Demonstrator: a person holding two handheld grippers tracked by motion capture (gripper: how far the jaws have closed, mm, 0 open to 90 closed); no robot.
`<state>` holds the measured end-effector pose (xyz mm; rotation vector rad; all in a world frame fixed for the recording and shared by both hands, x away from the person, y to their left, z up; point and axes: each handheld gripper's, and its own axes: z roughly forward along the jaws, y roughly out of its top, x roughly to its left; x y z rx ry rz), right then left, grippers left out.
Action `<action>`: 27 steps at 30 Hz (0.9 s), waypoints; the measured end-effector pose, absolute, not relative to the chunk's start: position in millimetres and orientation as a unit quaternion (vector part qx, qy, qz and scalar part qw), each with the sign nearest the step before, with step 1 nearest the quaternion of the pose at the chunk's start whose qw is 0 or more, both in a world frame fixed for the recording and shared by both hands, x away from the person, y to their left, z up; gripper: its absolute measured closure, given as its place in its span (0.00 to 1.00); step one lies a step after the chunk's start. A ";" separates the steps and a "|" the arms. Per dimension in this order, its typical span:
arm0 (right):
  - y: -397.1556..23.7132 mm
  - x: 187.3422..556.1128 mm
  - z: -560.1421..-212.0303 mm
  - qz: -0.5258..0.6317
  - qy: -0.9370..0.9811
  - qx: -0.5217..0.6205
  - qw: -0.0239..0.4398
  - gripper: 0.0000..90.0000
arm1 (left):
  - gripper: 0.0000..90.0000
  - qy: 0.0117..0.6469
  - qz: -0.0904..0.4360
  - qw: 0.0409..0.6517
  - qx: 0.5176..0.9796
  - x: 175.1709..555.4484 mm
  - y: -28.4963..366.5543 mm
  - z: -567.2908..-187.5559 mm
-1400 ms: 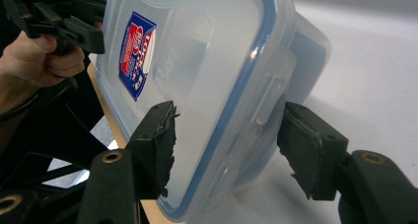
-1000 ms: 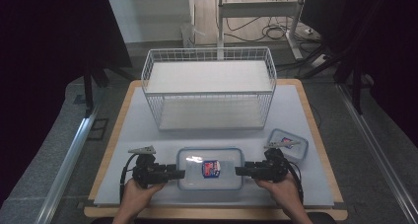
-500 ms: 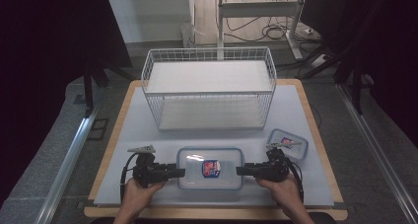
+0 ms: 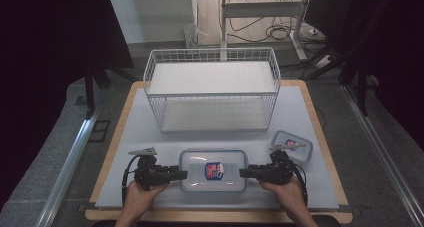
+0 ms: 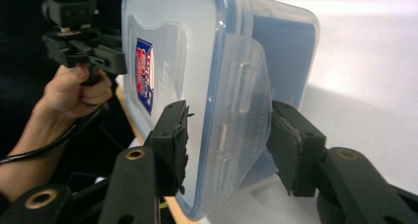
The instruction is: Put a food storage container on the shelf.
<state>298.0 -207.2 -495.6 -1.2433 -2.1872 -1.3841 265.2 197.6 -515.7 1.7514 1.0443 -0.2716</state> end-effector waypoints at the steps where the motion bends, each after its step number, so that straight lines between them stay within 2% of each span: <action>1: -206.4 297.4 -494.3 -0.475 -0.757 -0.430 0.130 0.57 | 0.59 0.437 -0.111 0.517 0.728 265.1 197.3 -515.2; 6: -201.6 294.0 -487.9 -0.473 -0.767 -0.425 0.089 0.55 | 0.60 0.441 -0.098 0.514 0.729 266.2 193.9 -511.8; 11: -202.9 294.9 -483.6 -0.479 -0.764 -0.426 0.078 0.56 | 0.60 0.442 -0.098 0.519 0.725 268.5 192.3 -509.0; 27: -196.7 307.0 -447.2 -0.512 -0.758 -0.400 0.055 0.57 | 0.58 0.425 -0.036 0.541 0.725 282.1 198.7 -457.4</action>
